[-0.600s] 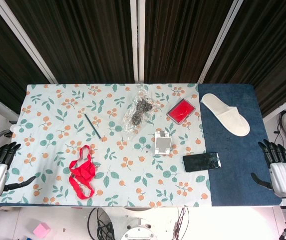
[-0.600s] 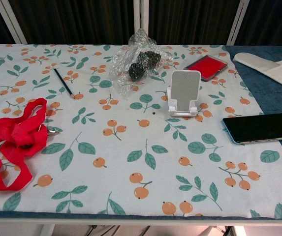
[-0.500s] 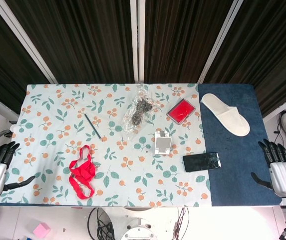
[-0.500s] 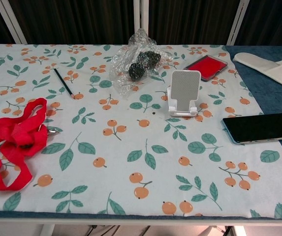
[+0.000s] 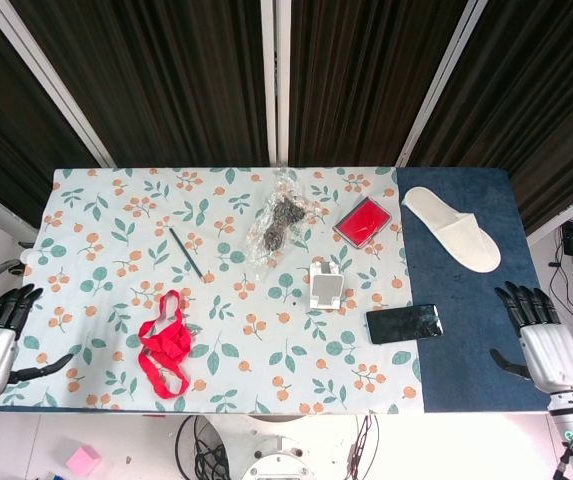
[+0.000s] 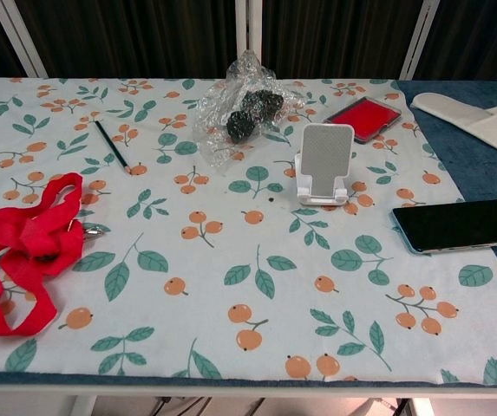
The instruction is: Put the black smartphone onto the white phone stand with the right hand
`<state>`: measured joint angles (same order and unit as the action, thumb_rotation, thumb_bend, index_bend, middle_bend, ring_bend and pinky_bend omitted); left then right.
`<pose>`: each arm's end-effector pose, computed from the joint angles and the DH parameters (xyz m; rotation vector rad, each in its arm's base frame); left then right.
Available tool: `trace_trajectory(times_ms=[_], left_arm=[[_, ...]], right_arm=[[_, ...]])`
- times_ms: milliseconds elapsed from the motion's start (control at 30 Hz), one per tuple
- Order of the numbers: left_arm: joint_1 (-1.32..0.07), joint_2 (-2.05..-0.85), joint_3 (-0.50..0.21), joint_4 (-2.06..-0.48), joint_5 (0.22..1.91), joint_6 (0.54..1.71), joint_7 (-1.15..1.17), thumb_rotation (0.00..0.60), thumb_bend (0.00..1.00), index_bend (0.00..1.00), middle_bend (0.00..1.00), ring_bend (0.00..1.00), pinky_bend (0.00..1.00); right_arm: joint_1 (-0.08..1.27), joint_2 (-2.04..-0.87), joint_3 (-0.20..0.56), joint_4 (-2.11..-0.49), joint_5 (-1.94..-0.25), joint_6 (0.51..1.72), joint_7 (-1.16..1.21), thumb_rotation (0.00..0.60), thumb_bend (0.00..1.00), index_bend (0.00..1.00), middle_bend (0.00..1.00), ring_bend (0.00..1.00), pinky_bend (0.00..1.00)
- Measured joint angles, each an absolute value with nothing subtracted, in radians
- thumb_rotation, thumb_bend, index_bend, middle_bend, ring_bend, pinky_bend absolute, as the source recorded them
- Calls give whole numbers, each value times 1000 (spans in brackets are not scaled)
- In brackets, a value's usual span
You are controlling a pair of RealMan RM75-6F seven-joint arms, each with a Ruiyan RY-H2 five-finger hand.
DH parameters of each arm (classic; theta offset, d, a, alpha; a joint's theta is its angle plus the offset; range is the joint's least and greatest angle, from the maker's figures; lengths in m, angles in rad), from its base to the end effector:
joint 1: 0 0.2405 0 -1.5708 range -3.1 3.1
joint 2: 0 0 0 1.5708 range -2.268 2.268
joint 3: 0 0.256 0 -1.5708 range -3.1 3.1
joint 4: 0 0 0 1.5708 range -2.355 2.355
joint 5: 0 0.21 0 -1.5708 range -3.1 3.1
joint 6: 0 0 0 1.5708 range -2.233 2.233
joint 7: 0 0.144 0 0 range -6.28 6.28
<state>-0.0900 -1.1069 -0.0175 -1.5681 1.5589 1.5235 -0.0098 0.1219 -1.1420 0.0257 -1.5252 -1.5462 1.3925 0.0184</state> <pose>-0.3123 0.1764 0.1645 -1.4453 -0.8354 -0.9093 -0.3215 -0.1882 0.1424 1.5160 -0.9114 0.8434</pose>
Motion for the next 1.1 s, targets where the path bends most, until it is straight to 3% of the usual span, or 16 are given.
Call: trace_trajectory(times_ms=[300, 633, 800, 1100], left_arm=[[-90, -1112, -17, -1555, 1550, 1511, -21, 251, 46, 98, 77, 85, 197], [-84, -1142, -3, -1524, 1554, 1503, -44, 259, 46, 98, 77, 85, 197], [-80, -1146, -1, -1517, 1549, 1501, -50, 258, 46, 98, 76, 85, 197], [-83, -1148, -3, -1511, 1546, 1493, -57, 262, 46, 99, 76, 85, 197]], right_arm=[[231, -1082, 25, -1670, -1500, 1170, -181, 600, 126, 0, 0, 0, 0], [431, -1112, 68, -1729, -1253, 884, -437, 600, 129, 0, 0, 0, 0], [488, -1166, 75, -1700, -1172, 824, -470, 600, 128, 11, 0, 0, 0], [529, -1221, 54, -1639, -1128, 797, -461, 600, 132, 142, 0, 0, 0]])
